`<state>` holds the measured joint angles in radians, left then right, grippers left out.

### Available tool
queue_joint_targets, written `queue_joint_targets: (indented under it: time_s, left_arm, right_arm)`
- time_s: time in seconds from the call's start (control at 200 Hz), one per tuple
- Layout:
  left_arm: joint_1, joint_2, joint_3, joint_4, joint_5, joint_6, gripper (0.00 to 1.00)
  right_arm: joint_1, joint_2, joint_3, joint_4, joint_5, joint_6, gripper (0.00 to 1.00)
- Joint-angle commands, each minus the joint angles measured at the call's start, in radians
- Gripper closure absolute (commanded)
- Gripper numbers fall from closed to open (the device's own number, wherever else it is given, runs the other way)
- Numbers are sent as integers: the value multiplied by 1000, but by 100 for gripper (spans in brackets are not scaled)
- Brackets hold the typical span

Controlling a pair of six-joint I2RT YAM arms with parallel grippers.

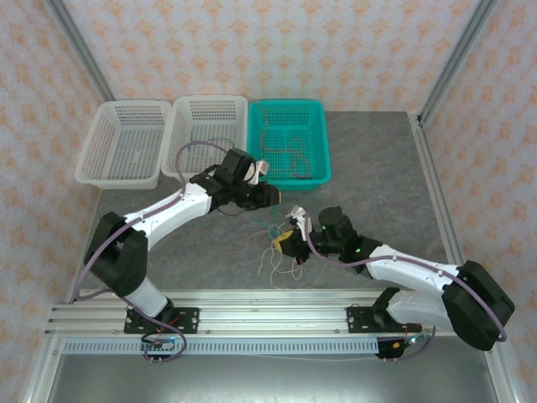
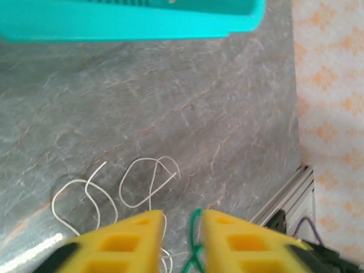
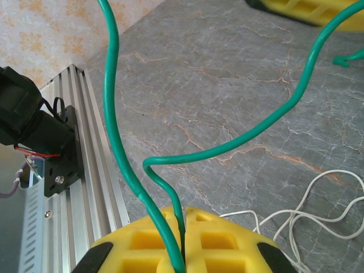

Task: Untangle the cables

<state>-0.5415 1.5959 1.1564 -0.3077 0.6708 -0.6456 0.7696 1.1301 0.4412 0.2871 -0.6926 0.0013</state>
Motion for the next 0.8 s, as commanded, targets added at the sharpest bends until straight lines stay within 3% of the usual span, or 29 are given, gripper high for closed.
queue_joint_targets:
  time_s: [0.0, 0.325, 0.35, 0.43, 0.48, 0.791]
  left_arm:
    - [3, -18, -18, 73, 61, -35, 98]
    - [40, -73, -78, 116, 53, -48, 100]
    - [40, -80, -81, 127, 60, -48, 93]
    - [38, -106, -95, 180, 91, -51, 49]
    - [38, -123, -101, 197, 93, -47, 33]
    - [-20, -87, -37, 102, 62, 44, 23]
  right_arm:
    - [0, -5, -16, 28, 32, -20, 100]
    - [0, -53, -40, 54, 102, -7, 100]
    - [0, -58, -42, 56, 107, -6, 100]
    - [0, -66, -49, 55, 114, -8, 100]
    - [0, -63, -48, 55, 112, -9, 100]
    - [0, -38, -29, 57, 100, -1, 100]
